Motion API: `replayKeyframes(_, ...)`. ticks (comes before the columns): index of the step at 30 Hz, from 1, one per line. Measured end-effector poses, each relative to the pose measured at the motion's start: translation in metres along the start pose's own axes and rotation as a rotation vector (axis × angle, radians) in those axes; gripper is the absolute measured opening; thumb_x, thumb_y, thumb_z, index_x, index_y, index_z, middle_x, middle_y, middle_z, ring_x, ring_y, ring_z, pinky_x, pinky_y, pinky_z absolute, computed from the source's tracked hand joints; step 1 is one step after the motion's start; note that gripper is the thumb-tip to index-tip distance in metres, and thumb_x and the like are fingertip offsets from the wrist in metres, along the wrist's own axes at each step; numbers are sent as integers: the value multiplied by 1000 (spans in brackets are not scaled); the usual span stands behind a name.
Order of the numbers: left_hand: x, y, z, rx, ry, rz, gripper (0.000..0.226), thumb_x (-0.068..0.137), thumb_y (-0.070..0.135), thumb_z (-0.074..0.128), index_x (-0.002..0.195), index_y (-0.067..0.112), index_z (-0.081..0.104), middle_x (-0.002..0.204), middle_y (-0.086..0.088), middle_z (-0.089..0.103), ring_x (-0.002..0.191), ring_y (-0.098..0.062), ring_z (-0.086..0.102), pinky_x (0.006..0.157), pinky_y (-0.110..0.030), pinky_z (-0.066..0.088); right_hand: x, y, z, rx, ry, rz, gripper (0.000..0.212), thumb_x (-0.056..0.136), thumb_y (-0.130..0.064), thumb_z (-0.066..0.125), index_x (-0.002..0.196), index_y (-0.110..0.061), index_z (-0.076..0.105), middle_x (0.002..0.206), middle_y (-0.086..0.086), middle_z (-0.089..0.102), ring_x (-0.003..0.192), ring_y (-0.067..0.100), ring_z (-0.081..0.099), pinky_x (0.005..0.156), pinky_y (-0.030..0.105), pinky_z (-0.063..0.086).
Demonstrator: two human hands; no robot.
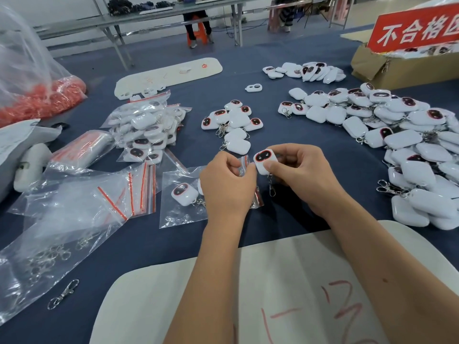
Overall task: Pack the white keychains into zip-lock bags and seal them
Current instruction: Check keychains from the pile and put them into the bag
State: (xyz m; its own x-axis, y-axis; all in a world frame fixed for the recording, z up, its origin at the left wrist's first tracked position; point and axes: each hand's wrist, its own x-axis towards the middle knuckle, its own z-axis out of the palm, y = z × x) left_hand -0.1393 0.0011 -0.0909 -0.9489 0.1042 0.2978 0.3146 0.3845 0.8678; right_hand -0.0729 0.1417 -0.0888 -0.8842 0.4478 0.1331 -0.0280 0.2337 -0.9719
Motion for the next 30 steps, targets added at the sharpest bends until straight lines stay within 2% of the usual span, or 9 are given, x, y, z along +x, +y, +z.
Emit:
replayKeyframes(8, -2, 5, -3, 164, -64, 6, 37, 75, 41, 85, 80, 17, 57, 72, 3, 62, 74, -23, 63, 72, -46, 56, -2, -2, 1, 21, 28, 29, 19, 85, -31, 78, 104, -27, 79, 85, 9, 79, 84, 30, 77, 90, 56, 62)
replayKeyframes(10, -2, 7, -4, 191, -89, -7, 34, 75, 36, 84, 80, 16, 57, 73, 2, 64, 76, -25, 64, 73, -46, 56, -2, 0, 1, 20, 32, 30, 19, 85, -30, 78, 104, -27, 79, 84, 8, 78, 80, 27, 77, 88, 53, 63)
replayKeyframes(13, -2, 8, -6, 189, -105, -37, 14, 78, 18, 74, 79, 14, 61, 72, 2, 65, 72, -21, 64, 71, -40, 56, -1, 2, 0, 34, 51, 31, 20, 90, -23, 79, 110, -25, 77, 80, 7, 76, 64, 13, 66, 64, 33, 58)
replayKeyframes(16, 0, 6, -9, 135, -112, -66, 10, 79, 6, 67, 75, 15, 66, 67, 4, 65, 65, -14, 63, 62, -27, 51, -1, -3, 1, 420, 8, 30, 14, 95, -13, 74, 107, -6, 71, 82, 7, 74, 65, 13, 64, 61, 22, 51)
replayKeyframes(18, 3, 5, -9, 28, -124, -116, 15, 80, 3, 66, 73, 16, 67, 66, -3, 68, 61, -20, 67, 60, -29, 55, -3, -9, 6, 719, -32, 33, 20, 96, -18, 65, 107, -1, 65, 88, 11, 75, 72, 16, 71, 66, 22, 56)
replayKeyframes(20, 4, 6, -10, -84, -108, -162, 15, 83, 1, 69, 75, 14, 68, 67, -11, 70, 53, -22, 68, 53, -29, 53, -5, -12, 17, 810, -62, 38, 17, 103, -17, 57, 109, -2, 61, 92, 14, 76, 78, 20, 76, 72, 26, 61)
replayKeyframes(22, 4, 6, -10, -135, -70, -148, 15, 84, 0, 70, 75, 12, 68, 67, -11, 69, 51, -19, 64, 53, -28, 50, -6, -11, 26, 741, -89, 58, 13, 109, -15, 50, 109, -4, 58, 94, 16, 77, 83, 24, 78, 77, 30, 63)
replayKeyframes(25, 1, 11, -12, -31, 78, 55, 15, 83, -2, 67, 75, 11, 65, 66, 2, 65, 63, -15, 61, 64, -30, 51, -6, -7, 28, 645, -85, 97, 13, 111, -15, 48, 112, -4, 56, 98, 19, 76, 88, 29, 76, 82, 36, 64)
replayKeyframes(30, -7, 25, -8, 42, 197, 274, 10, 87, 0, 64, 85, 10, 65, 78, 1, 65, 71, -22, 62, 70, -41, 51, -8, -7, 26, 339, -143, 67, 11, 107, -15, 60, 111, -5, 62, 89, 16, 74, 73, 17, 66, 67, 31, 54)
